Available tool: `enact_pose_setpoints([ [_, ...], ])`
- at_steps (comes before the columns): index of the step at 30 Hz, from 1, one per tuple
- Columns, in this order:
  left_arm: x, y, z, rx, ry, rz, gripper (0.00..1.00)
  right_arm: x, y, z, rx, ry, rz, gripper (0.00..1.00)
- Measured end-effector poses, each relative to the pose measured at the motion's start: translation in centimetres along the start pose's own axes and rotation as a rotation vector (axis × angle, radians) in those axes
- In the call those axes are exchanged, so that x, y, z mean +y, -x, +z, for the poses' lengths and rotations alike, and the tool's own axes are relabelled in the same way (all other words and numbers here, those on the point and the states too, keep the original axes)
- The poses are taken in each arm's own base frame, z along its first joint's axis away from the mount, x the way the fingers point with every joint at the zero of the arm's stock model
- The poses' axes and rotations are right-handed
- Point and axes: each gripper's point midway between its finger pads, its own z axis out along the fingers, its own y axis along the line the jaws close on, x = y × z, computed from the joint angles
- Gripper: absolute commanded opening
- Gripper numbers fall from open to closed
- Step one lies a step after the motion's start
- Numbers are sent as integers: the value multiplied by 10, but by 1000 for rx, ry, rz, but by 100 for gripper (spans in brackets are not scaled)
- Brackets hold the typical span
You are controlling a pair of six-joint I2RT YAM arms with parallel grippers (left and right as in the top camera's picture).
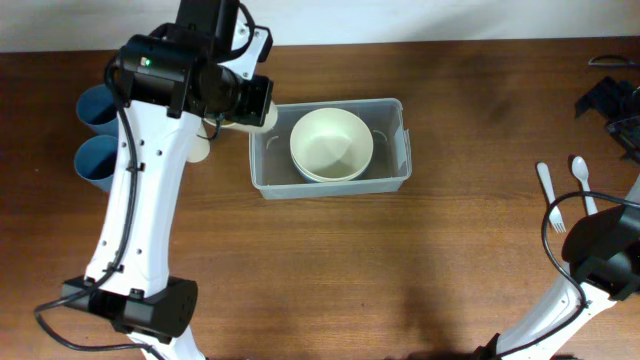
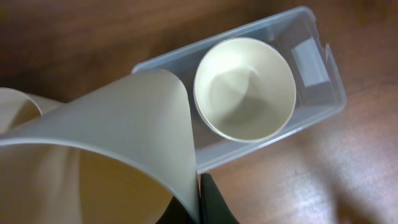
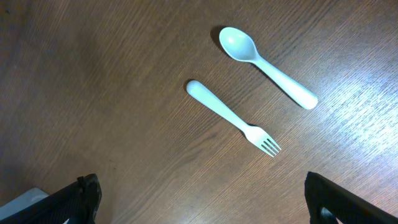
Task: Pack container
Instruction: 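Lift the cream cup with the left gripper over the container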
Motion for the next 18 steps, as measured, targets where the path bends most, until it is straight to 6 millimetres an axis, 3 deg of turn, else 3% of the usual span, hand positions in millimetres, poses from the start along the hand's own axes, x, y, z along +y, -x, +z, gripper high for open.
enact_pose_setpoints([
  [5,5,3,17,22,18,-6,2,0,0,0,0,0,0,99],
  [12,10,-5,65,129,18,-17,2,0,0,0,0,0,0,99],
  [18,7,0,68,113,11,-10,2,0,0,0,0,0,0,99],
])
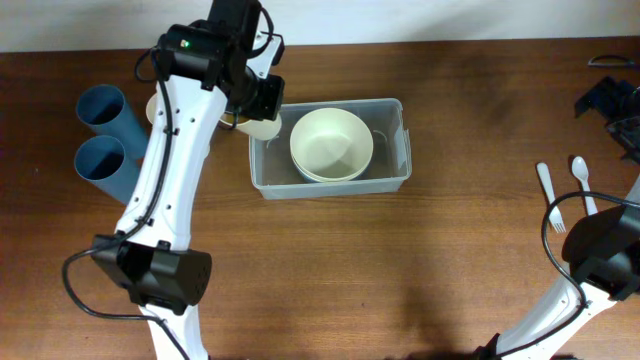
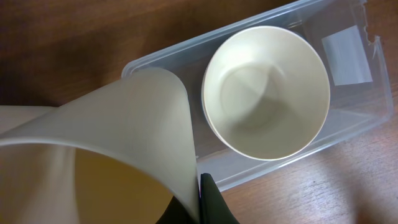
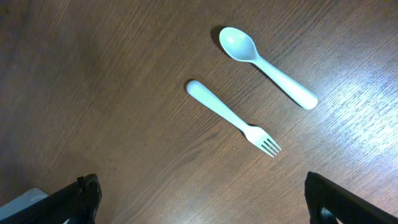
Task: Pack container
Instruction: 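Lift the cream cup with the left gripper over the container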
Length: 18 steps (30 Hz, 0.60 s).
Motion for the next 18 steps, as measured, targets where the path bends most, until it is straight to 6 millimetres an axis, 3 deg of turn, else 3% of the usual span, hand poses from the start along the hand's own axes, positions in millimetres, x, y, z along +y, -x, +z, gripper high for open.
enact_pose_setpoints([
  [18,-18,0,1,0,-50,23,2,0,0,0,0,0,-1,99],
])
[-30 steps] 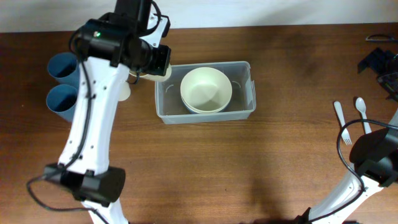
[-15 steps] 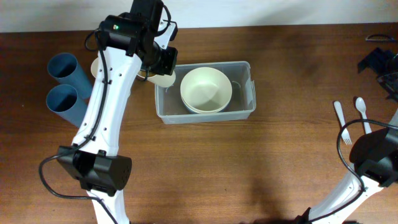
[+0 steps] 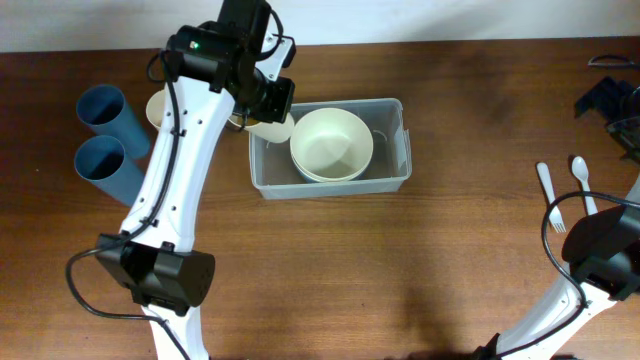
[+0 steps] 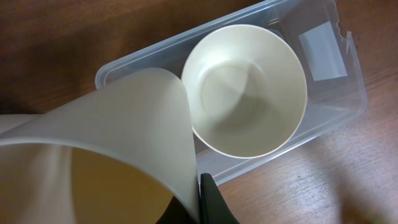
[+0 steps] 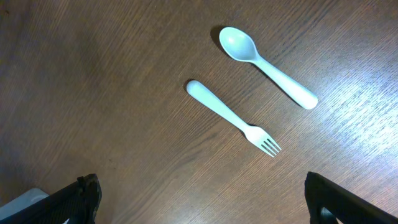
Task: Pack container
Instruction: 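Lift the cream cup with the left gripper over the container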
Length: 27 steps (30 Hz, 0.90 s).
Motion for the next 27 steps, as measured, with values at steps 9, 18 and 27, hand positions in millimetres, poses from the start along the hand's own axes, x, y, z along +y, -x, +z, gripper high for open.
enact_pose_setpoints([
  [9,1,-2,5,17,4,-2,2,0,0,0,0,0,0,99],
  [18,11,-7,39,89,36,-23,2,0,0,0,0,0,0,99],
  [27,12,-5,39,85,42,-28,2,0,0,0,0,0,0,99],
])
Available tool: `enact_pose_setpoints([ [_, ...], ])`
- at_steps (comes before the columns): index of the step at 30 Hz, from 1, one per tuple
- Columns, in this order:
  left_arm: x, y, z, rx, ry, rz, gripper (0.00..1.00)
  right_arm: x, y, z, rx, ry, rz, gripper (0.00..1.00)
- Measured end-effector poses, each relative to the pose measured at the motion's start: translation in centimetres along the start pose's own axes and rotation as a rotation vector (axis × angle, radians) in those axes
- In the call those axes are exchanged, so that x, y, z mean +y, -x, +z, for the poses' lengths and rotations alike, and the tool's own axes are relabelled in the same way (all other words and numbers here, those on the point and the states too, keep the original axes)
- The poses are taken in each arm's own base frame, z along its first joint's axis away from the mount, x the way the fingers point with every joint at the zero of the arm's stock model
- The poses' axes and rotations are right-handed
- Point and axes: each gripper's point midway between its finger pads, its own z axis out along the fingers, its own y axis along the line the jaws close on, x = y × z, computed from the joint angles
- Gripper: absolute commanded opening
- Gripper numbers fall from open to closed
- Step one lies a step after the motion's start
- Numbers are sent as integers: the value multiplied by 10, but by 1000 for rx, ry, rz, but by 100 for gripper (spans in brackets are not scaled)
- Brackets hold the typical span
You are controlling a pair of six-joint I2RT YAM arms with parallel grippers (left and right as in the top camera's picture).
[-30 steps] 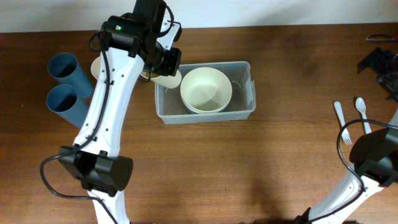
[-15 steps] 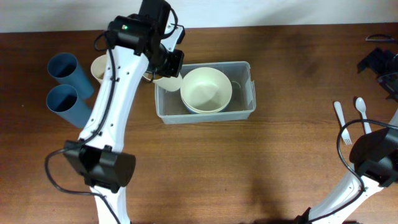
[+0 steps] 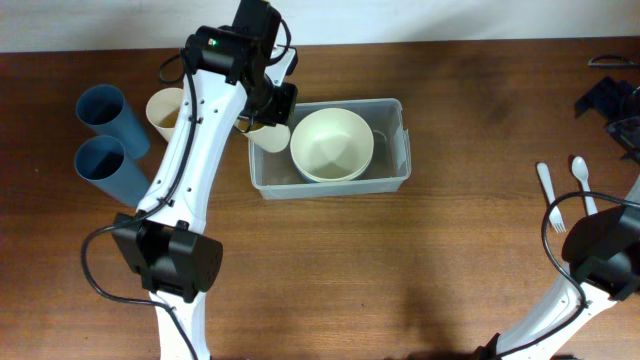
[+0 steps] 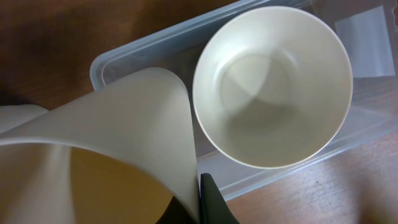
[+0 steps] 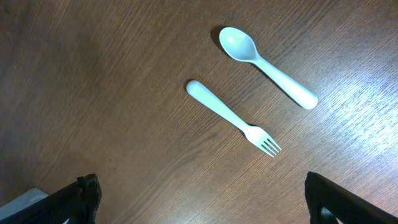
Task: Pack container
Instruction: 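Lift the cream cup with the left gripper over the container, then lower the cream cup into the container's left corner and release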
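Note:
A clear plastic container (image 3: 400,150) stands at mid table with stacked cream bowls (image 3: 331,143) inside. My left gripper (image 3: 262,122) is shut on the rim of a cream cup (image 4: 124,143), which fills the left wrist view. The cup hangs at the container's left end (image 4: 112,62), beside the bowl (image 4: 273,87). Whether it touches the container floor is hidden. One black finger (image 4: 211,202) shows against the cup wall. My right gripper (image 5: 199,208) stands open low over the table, short of a white fork (image 5: 233,118) and spoon (image 5: 267,68).
A second cream cup (image 3: 166,108) stands on the table left of the container. Two blue cups (image 3: 98,105) (image 3: 100,160) lie near the left edge. The fork (image 3: 548,195) and spoon (image 3: 582,180) lie far right. Dark gear (image 3: 610,100) sits at the right edge.
My left gripper has shifted right with the cream cup, from the container's left rim to over its left end beside the bowl. The second cream cup now shows fully. The right arm has not moved.
My left gripper held the cream cup over the table left of the container. Then it stood at the container's left wall, then over its rim. Now the cup is at the left end beside the bowls. My right gripper stayed open near the fork and spoon throughout.

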Motion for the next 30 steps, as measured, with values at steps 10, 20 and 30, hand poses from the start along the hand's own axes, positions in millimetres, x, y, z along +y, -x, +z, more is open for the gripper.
enact_pose_setpoints([
  [10,2,3,8,0,6,0,2,0,0,0,0,0,0,99],
  [20,4,2,30,41,8,-5,15,0,0,0,0,0,0,99],
  [30,7,2,30,40,23,-17,45,0,0,0,0,0,0,99],
])
